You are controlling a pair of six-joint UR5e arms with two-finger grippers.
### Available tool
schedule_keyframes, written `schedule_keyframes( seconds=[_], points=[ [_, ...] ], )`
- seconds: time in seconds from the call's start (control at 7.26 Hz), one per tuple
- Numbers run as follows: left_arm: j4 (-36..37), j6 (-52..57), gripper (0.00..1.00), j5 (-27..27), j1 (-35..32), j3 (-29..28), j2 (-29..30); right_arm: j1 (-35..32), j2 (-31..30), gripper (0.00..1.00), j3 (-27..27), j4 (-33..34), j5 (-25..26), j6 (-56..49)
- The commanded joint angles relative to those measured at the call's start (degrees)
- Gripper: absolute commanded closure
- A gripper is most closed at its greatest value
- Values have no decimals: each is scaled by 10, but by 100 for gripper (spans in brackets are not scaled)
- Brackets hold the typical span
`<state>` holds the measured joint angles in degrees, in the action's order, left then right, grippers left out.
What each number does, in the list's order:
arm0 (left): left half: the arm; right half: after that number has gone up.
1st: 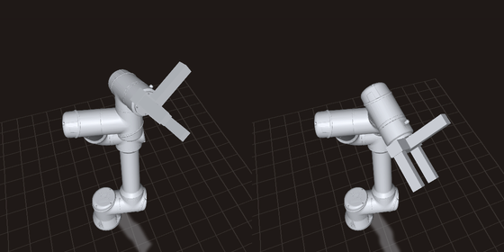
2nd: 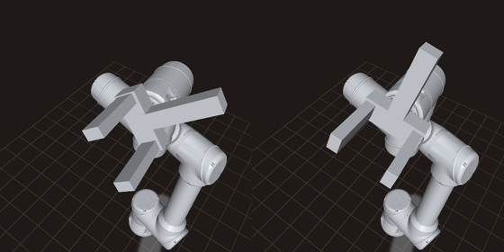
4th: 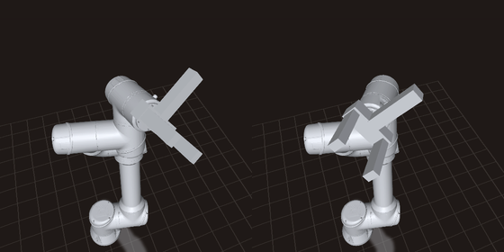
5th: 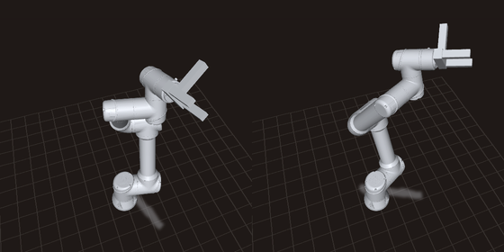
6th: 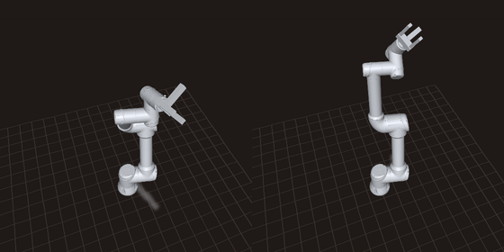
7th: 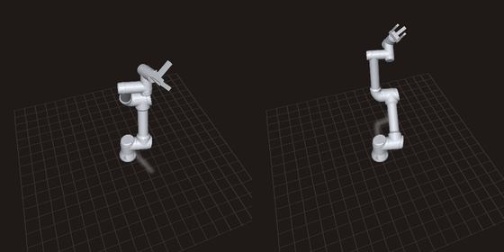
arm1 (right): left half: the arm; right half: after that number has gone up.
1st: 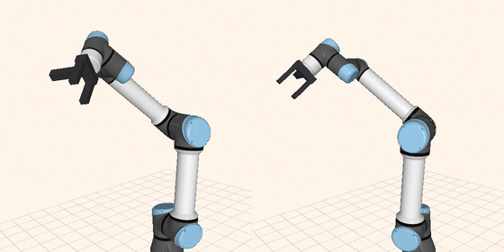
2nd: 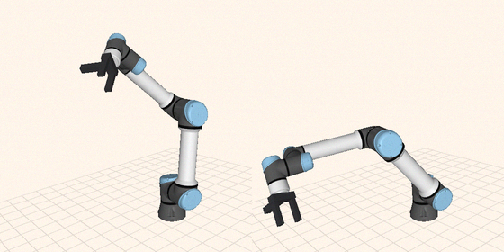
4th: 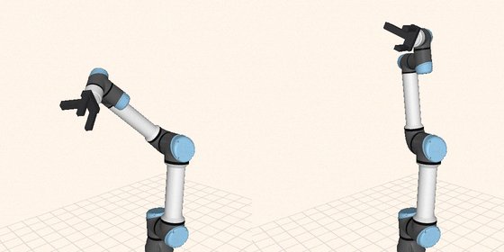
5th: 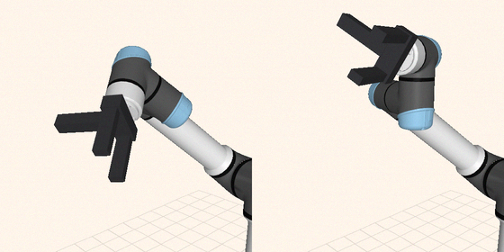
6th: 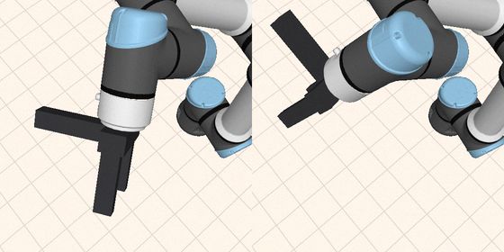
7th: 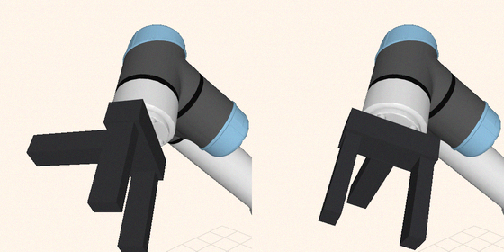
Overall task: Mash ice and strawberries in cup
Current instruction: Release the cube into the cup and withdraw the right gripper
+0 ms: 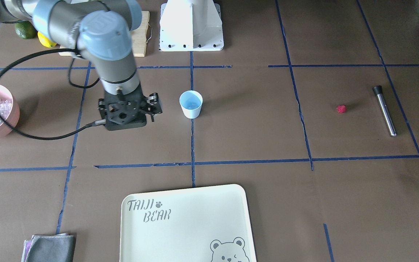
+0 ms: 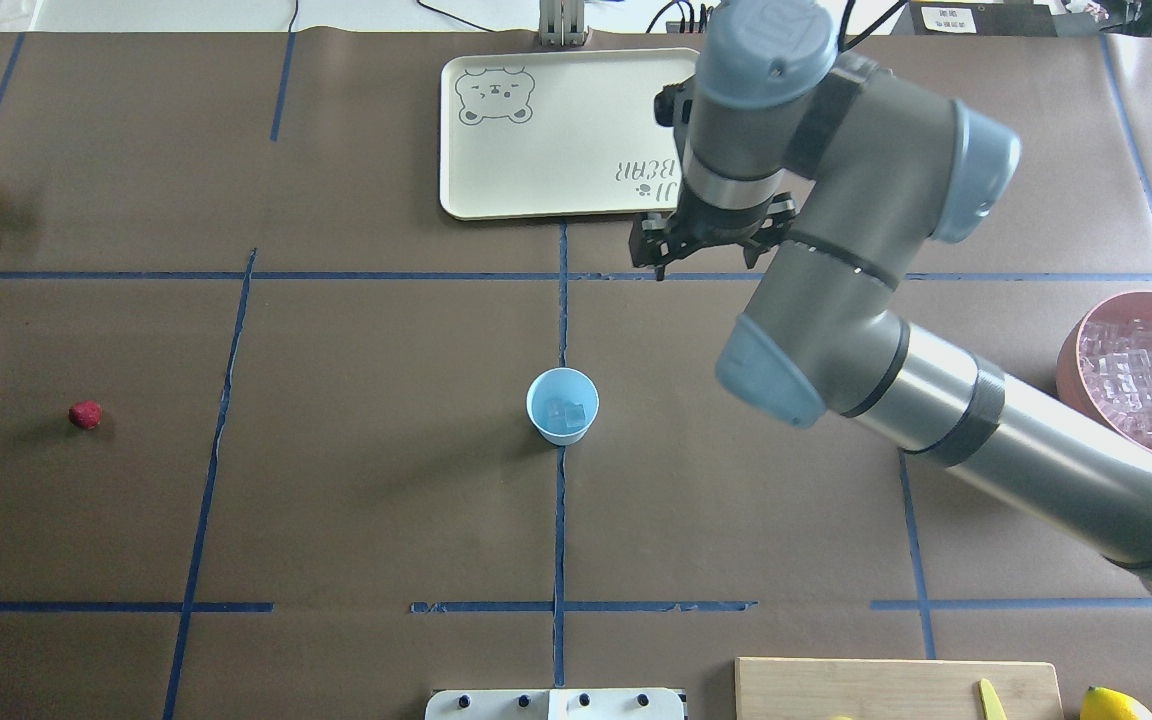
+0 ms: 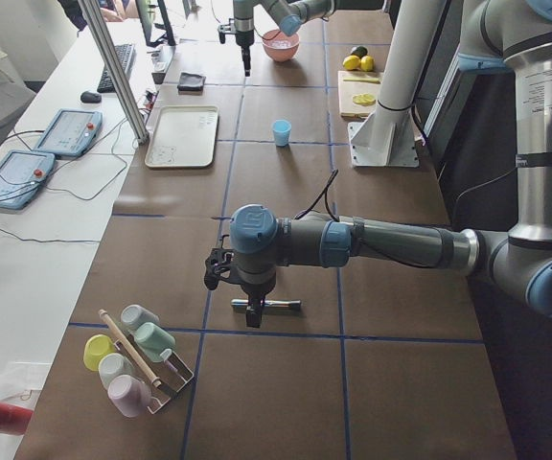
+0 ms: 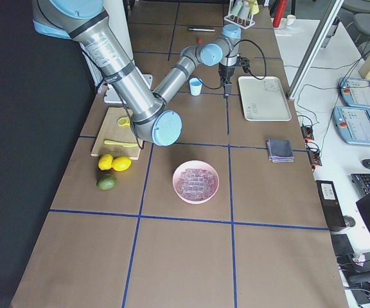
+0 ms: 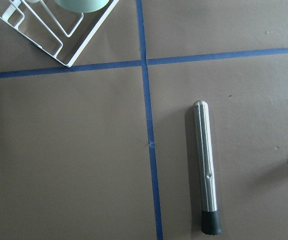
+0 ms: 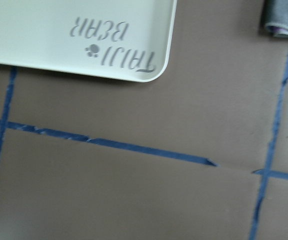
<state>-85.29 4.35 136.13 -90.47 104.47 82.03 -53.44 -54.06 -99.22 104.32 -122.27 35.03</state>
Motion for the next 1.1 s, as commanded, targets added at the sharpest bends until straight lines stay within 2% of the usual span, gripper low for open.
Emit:
schedule_keyframes(
  seconds=[0.0, 0.14, 0.41, 0.96],
  points=[
    [-31, -3, 0, 0, 1, -23, 35, -114, -101, 1, -15, -2, -56, -213],
    [-33, -3, 0, 4, 2, -57, 73, -163, -138, 1, -14, 0, -64, -311],
    [-34, 2, 0, 5, 3, -67, 84, -263, -229, 1, -14, 0, -96, -471],
    [-99, -1, 0, 5, 14, -69, 78, -386, -406, 0, -14, -4, -89, -614]
  ],
)
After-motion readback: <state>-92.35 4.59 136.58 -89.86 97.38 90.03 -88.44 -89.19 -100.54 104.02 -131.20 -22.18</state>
